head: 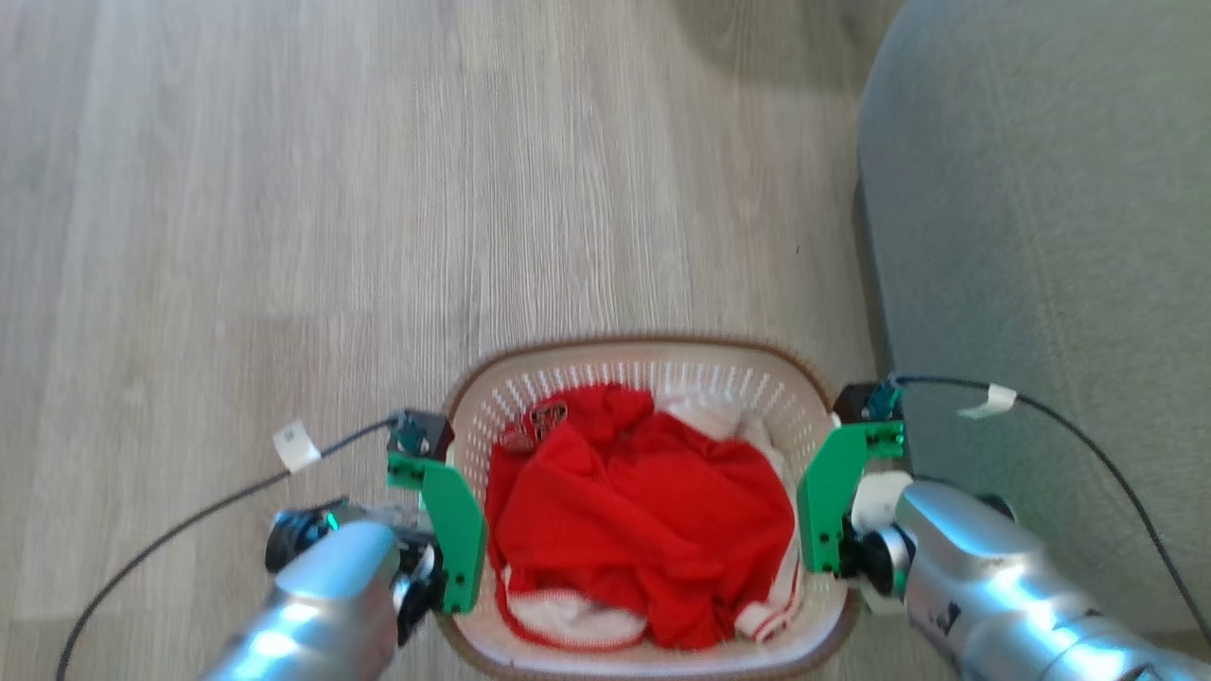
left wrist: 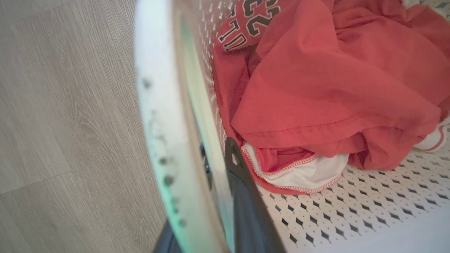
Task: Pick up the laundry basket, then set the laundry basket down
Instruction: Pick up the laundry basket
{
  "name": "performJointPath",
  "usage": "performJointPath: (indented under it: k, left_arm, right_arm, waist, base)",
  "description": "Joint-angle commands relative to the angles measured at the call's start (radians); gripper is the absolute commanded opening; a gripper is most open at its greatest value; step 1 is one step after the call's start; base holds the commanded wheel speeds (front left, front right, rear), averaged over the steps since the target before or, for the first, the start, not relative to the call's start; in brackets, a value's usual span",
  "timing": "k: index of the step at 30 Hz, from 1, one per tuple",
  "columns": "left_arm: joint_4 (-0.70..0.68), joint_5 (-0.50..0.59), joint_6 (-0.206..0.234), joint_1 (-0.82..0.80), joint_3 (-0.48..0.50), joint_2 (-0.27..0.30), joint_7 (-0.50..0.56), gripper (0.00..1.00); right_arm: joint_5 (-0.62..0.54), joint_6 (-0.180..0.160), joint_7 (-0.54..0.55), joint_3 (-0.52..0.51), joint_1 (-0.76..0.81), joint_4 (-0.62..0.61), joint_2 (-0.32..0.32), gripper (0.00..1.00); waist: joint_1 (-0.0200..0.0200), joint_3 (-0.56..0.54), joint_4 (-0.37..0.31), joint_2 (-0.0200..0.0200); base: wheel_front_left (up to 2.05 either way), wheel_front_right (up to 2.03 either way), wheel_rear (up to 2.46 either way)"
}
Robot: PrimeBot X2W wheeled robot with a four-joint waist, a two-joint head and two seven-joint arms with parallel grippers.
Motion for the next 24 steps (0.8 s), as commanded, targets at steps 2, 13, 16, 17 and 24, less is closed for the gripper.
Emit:
performJointPath:
  k: [2, 13, 16, 17, 24]
  left_arm:
    - [-0.012, 0.004, -0.015, 0.004, -0.004, 0.006, 0.008, 0.0]
    - [-0.035, -0.008, -0.016, 0.081, -0.019, 0.015, 0.046, 0.0]
    - [-0.041, -0.013, -0.016, 0.092, -0.021, 0.018, 0.049, 0.0]
    - [-0.041, -0.019, -0.016, 0.095, -0.019, 0.018, 0.047, 0.0]
    - [-0.044, -0.03, -0.016, 0.103, -0.021, 0.018, 0.047, 0.0]
  right_arm:
    - [0.009, 0.008, 0.01, 0.034, 0.026, -0.027, 0.029, 0.0]
    - [0.082, 0.008, 0.043, 0.101, 0.095, -0.058, 0.029, 0.0]
    - [0.095, 0.008, 0.042, 0.116, 0.102, -0.058, 0.029, 0.0]
    - [0.099, 0.008, 0.041, 0.12, 0.104, -0.058, 0.029, 0.0]
    - [0.123, 0.008, 0.037, 0.144, 0.111, -0.051, 0.03, 0.0]
  waist:
    - [0.0001, -0.082, -0.006, -0.0001]
    - [0.0001, -0.189, 0.0, -0.0001]
    - [0.0001, -0.199, 0.004, -0.0001]
    - [0.0001, -0.2, 0.007, -0.0001]
    - [0.0001, -0.212, 0.015, -0.0001]
  base:
    - [0.0, 0.0, 0.0]
    - [0.0, 0.0, 0.0]
    - [0.0, 0.0, 0.0]
    - [0.0, 0.0, 0.0]
    - [0.0, 0.0, 0.0]
